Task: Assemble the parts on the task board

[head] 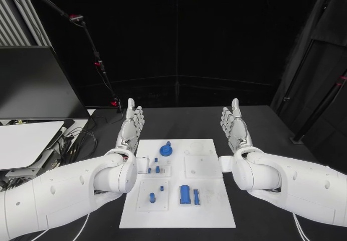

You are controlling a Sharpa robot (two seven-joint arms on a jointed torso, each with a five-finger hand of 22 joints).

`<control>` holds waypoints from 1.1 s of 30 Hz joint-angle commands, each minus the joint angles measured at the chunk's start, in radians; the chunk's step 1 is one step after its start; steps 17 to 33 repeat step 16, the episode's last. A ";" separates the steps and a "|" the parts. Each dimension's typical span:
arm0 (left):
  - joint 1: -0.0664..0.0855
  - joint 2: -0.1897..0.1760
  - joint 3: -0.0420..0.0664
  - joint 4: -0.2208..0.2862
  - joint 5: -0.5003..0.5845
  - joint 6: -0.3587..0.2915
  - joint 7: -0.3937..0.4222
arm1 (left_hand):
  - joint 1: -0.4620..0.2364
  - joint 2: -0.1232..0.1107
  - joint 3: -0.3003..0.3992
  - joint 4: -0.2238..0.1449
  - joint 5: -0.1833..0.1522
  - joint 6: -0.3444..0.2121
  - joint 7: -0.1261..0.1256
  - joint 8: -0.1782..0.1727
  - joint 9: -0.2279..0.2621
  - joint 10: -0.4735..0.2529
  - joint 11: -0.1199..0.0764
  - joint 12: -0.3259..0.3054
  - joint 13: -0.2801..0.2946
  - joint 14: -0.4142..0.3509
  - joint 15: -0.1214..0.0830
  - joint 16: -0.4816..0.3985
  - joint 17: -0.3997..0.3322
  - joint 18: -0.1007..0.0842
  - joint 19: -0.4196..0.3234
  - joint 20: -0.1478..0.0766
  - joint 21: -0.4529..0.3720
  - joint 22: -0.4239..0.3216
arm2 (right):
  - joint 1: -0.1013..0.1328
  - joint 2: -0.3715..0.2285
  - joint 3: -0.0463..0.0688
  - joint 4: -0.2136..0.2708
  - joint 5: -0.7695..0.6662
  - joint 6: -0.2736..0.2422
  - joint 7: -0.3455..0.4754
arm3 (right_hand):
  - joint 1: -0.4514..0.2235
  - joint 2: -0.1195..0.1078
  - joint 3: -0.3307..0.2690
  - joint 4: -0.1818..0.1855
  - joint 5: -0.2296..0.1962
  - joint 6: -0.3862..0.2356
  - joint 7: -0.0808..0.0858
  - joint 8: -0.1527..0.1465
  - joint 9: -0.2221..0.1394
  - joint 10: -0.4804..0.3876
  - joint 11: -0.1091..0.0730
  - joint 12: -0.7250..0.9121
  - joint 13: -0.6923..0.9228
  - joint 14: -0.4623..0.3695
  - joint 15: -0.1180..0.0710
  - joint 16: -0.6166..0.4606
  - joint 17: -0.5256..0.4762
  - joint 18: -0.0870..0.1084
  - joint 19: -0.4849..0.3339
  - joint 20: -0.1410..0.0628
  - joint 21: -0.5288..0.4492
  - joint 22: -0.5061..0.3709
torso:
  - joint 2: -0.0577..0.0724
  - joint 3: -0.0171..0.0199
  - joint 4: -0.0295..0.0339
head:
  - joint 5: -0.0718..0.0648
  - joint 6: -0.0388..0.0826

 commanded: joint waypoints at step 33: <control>0.000 -0.001 0.002 0.003 0.027 -0.066 -0.026 | -0.006 0.001 0.000 -0.003 -0.004 -0.005 0.000 -0.003 -0.001 -0.003 0.000 -0.004 -0.001 -0.001 -0.004 -0.004 -0.001 -0.006 -0.003 0.000 -0.003 -0.001 | 0.002 0.001 0.001 0.001 0.020 -0.029 -0.008 | -0.007 0.001 0.000 -0.004 -0.003 -0.005 0.000 -0.004 -0.001 -0.005 0.000 -0.004 -0.001 -0.004 0.000 -0.004 -0.001 -0.007 0.000 -0.005 -0.003 -0.001 | -0.026 0.0024 -0.0100 | 0.008 0.021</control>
